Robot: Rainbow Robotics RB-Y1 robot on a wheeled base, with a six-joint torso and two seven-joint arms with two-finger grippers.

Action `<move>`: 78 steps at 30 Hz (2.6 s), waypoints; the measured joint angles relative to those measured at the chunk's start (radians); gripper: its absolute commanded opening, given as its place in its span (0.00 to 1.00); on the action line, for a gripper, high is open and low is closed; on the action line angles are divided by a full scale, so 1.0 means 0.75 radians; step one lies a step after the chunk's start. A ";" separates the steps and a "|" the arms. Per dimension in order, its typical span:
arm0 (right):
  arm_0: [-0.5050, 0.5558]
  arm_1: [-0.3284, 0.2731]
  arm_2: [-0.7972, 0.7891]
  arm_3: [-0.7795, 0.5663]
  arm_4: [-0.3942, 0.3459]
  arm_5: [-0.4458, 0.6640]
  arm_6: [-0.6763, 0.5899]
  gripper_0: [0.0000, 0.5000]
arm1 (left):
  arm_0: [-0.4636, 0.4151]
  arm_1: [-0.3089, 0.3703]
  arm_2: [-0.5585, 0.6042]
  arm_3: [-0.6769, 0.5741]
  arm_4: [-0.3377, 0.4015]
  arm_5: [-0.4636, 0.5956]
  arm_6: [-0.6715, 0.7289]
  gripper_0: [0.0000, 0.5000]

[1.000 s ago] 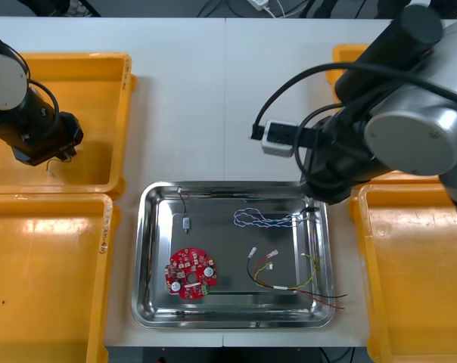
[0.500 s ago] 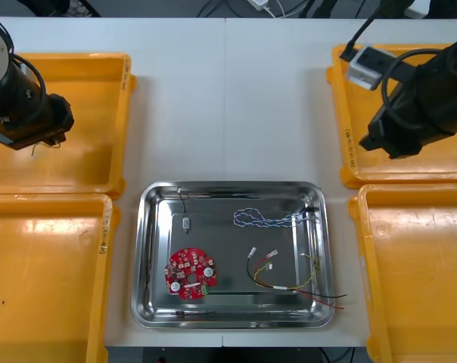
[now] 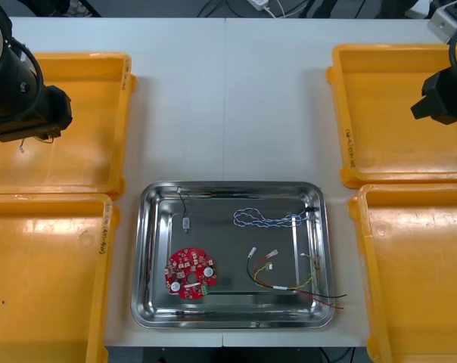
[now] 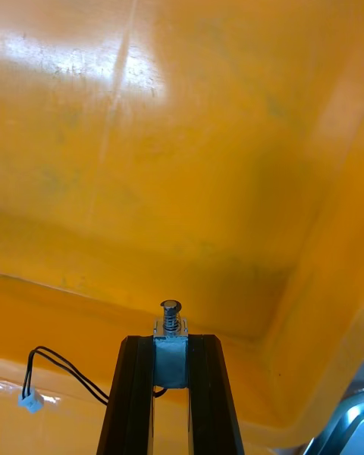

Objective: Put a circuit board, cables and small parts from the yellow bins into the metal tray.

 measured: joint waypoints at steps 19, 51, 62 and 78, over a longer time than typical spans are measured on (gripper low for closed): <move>0.222 -0.073 -0.158 0.025 0.020 0.000 -0.293 1.00 | -0.092 -0.101 -0.156 -0.191 0.070 0.052 0.273 0.00; 0.330 -0.097 -0.229 0.024 -0.063 0.000 -0.370 1.00 | -0.212 -0.454 -0.634 -0.075 0.043 -0.171 0.458 0.00; 0.330 -0.097 -0.231 0.023 -0.064 0.000 -0.371 1.00 | -0.212 -0.471 -0.750 -0.011 0.048 -0.238 0.459 0.00; 0.330 -0.097 -0.235 0.023 -0.064 -0.002 -0.414 1.00 | -0.194 -0.471 -0.847 -0.010 0.039 -0.282 0.459 0.00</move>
